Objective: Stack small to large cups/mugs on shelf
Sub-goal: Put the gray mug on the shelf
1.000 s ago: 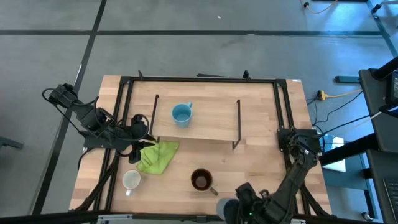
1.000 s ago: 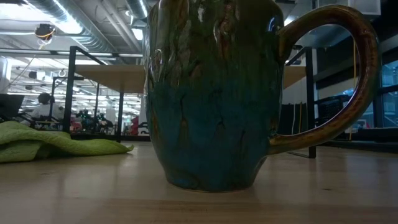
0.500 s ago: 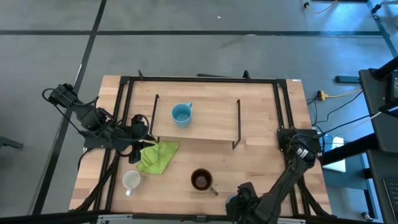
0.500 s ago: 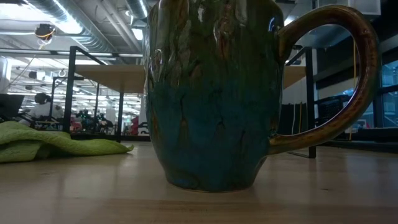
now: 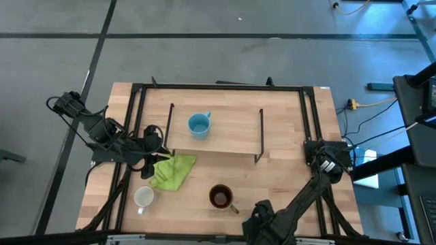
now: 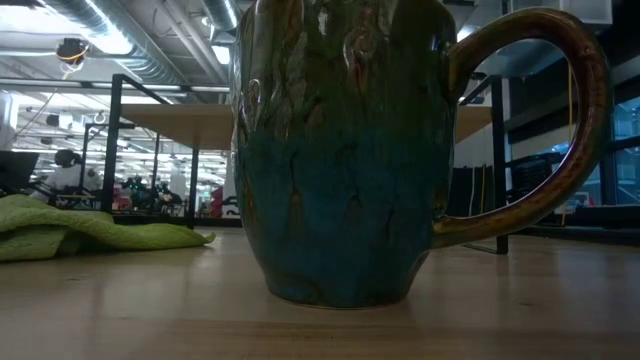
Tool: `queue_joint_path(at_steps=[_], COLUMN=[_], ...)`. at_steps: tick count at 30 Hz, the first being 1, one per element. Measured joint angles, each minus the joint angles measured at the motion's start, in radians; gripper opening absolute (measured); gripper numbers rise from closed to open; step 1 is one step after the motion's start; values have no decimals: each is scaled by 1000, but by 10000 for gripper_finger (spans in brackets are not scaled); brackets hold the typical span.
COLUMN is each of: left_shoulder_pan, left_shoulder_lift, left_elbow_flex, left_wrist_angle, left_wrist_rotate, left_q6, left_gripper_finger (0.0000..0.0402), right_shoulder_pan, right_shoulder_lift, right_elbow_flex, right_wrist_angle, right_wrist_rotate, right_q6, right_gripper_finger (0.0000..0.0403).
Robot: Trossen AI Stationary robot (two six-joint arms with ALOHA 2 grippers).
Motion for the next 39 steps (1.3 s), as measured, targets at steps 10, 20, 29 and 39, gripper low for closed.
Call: queue_joint_path(at_steps=[10, 20, 29, 39], left_shoulder_pan=[0, 0, 0, 0], left_shoulder_lift=[0, 0, 0, 0], left_elbow_flex=[0, 0, 0, 0], left_wrist_angle=[0, 0, 0, 0], left_wrist_rotate=[22, 40, 41, 41], left_q6=[-7, -23, -13, -13], left_gripper_finger=[86, 86, 86, 86], right_shoulder_pan=[-51, -84, -84, -84], right_shoulder_lift=[-2, -2, -4, -4], right_elbow_flex=[-17, -17, -17, -5], right_wrist_angle=[-99, -91, -87, -194], right_wrist_rotate=[62, 82, 82, 82], right_q6=[18, 9, 13, 23], right_gripper_finger=[29, 29, 73, 133])
